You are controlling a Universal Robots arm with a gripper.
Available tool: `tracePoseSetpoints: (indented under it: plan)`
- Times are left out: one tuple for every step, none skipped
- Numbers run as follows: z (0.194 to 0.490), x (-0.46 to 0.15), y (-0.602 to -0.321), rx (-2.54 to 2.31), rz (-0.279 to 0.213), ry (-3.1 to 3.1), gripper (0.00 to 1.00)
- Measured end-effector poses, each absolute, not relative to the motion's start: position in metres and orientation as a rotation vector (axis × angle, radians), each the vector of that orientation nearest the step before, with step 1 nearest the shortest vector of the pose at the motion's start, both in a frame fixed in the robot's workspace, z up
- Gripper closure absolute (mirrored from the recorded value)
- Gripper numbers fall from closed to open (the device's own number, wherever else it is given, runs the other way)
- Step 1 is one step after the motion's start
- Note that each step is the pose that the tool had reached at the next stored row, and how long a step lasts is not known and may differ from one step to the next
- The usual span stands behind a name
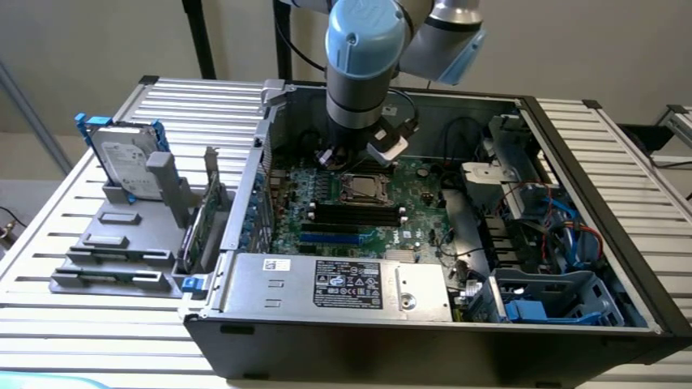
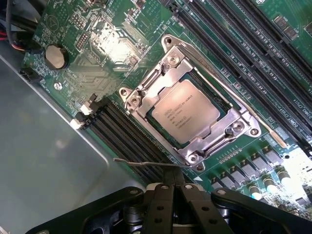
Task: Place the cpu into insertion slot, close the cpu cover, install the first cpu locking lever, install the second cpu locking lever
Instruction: 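Install the first cpu locking lever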
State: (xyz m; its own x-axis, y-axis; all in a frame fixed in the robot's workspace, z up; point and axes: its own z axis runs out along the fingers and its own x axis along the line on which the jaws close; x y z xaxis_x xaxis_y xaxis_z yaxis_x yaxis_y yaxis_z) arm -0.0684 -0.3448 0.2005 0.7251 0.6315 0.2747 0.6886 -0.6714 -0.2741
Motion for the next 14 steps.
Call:
tracePoseSetpoints:
  plan:
    - [0.2003, -0.0685, -0.3446, -2.573, -0.221, -1.024, 0.89]
    - [0.2001, -0.0685, -0.3445, -2.575, -0.220, -1.024, 0.89]
    - [0.1999, -0.0685, -0.3443, -2.577, -0.219, -1.025, 0.89]
    - [0.1998, -0.0685, -0.3440, -2.580, -0.217, -1.026, 0.89]
    - [0.1995, -0.0685, -0.3437, -2.582, -0.216, -1.027, 0.89]
    - [0.1993, -0.0685, -0.3432, -2.585, -0.215, -1.028, 0.89]
    - [0.1991, -0.0685, -0.3424, -2.587, -0.214, -1.029, 0.89]
    - [0.1989, -0.0685, -0.3415, -2.588, -0.213, -1.030, 0.89]
    - [0.1987, -0.0684, -0.3403, -2.589, -0.213, -1.030, 0.89]
    - [0.1986, -0.0683, -0.3391, -2.590, -0.212, -1.030, 0.89]
    - [0.1985, -0.0677, -0.3383, -2.591, -0.212, -1.031, 0.89]
    - [0.1984, -0.0669, -0.3377, -2.592, -0.211, -1.032, 0.89]
    - [0.1984, -0.0664, -0.3375, -2.595, -0.209, -1.033, 0.89]
    - [0.1984, -0.0663, -0.3374, -2.597, -0.207, -1.033, 0.89]
